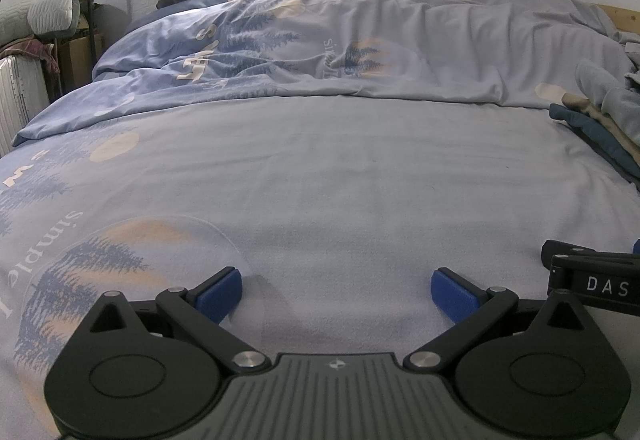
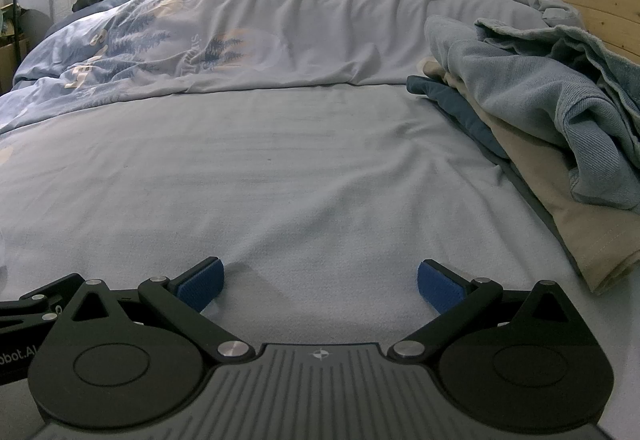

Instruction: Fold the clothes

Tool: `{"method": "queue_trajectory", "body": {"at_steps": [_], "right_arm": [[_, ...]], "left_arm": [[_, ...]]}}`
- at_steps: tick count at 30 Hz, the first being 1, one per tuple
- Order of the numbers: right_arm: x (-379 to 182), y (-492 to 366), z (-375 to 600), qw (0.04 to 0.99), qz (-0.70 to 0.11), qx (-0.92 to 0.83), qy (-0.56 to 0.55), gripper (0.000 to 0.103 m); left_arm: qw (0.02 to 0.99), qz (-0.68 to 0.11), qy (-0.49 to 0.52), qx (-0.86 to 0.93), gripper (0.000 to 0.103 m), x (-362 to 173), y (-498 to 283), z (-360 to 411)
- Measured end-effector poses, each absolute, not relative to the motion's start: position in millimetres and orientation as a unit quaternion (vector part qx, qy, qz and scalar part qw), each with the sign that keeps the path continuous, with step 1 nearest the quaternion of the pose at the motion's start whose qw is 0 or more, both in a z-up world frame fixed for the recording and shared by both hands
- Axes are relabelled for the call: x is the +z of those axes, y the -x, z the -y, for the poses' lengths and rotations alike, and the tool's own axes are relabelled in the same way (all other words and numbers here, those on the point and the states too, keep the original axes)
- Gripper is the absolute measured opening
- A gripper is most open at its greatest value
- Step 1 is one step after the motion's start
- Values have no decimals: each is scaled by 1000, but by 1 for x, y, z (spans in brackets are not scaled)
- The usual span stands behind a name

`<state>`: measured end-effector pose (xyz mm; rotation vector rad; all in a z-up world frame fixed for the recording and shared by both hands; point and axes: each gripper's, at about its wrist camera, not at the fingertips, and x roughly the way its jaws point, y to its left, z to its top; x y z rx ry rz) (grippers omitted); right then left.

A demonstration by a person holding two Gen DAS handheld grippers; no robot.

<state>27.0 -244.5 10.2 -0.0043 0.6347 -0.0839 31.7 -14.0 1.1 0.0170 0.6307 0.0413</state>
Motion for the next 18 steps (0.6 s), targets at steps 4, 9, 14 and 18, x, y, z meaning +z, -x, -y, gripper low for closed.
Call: {"method": "queue_trajectory", "body": {"at_steps": [4,9,14,18], "right_arm": [[10,-27,245,949,-312,-41,2,103],[10,-27,245,949,-312,-41,2,103],[10,-27,245,949,-312,-41,2,103],[10,-27,245,949,-312,-41,2,103]], "left_arm": [[951,-310,-8,20,103,1,-32,14],[951,-310,-8,20,103,1,-32,13],[951,-310,-8,20,103,1,-32,14],[951,-309,-6,20,103,1,-32,13]]}}
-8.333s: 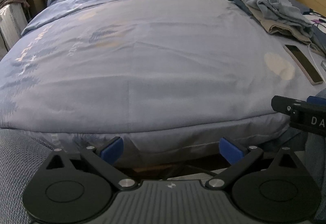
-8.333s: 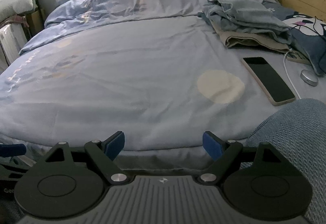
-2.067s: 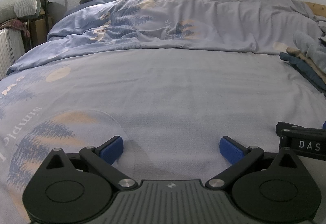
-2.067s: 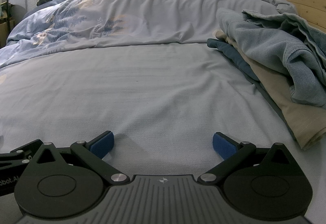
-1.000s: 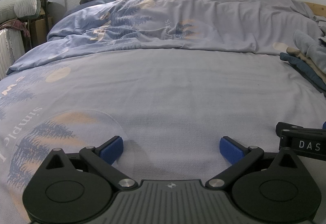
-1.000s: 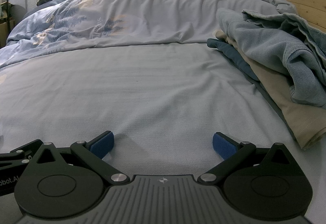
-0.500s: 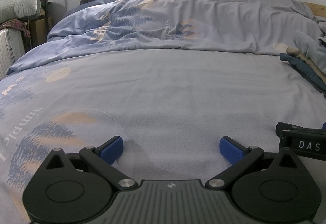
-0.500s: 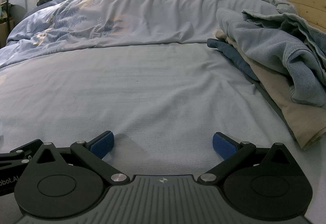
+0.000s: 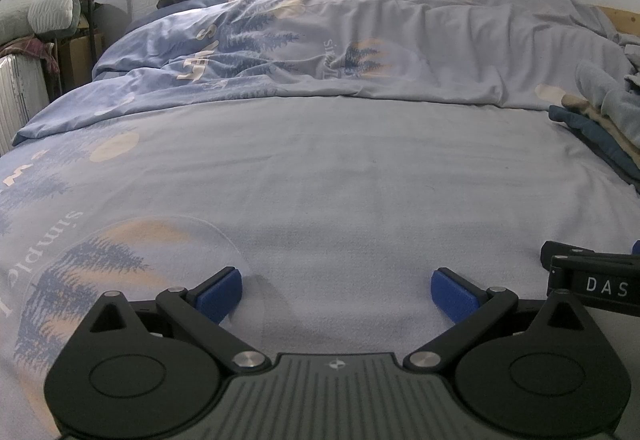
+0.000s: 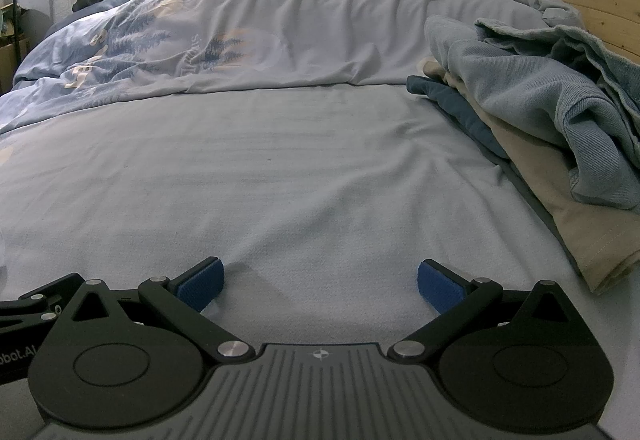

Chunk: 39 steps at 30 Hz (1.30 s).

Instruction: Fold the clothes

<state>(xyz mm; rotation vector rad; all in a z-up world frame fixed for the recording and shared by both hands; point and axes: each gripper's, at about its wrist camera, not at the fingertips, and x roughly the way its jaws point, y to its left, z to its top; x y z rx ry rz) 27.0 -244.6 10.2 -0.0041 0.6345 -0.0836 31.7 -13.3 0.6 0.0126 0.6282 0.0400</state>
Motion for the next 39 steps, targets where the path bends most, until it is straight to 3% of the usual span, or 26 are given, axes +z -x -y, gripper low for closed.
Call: {"method": "queue_trajectory", "body": {"at_steps": [39], "right_arm": [[10,-27,245,949,-312,-41,2,103]], "left_arm": [[952,-307,5,16,103,0,-30,9]]}}
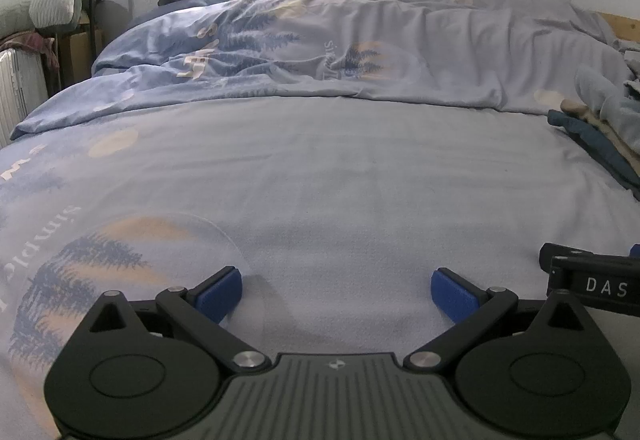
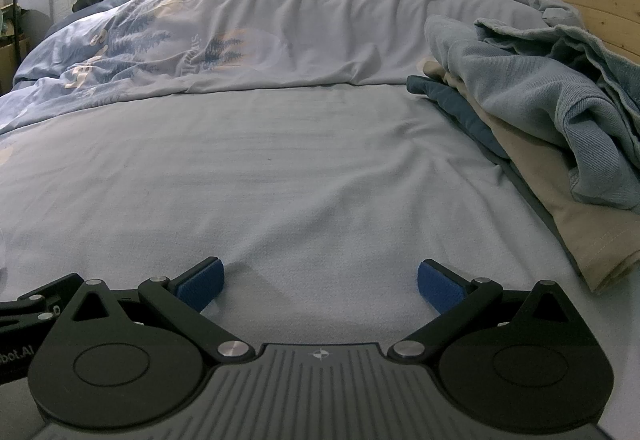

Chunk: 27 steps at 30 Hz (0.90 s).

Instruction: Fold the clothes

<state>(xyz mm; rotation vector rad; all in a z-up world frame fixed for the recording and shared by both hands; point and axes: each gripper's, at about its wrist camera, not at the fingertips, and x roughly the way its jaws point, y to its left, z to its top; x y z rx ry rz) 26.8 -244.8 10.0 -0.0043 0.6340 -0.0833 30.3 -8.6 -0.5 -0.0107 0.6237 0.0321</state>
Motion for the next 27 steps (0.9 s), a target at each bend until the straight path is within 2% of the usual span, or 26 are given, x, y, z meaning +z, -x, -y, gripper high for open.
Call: {"method": "queue_trajectory", "body": {"at_steps": [27], "right_arm": [[8,-28,249,949,-313,-37,-7,103]], "left_arm": [[951,-308,0,18,103,-1,-30,10]]}}
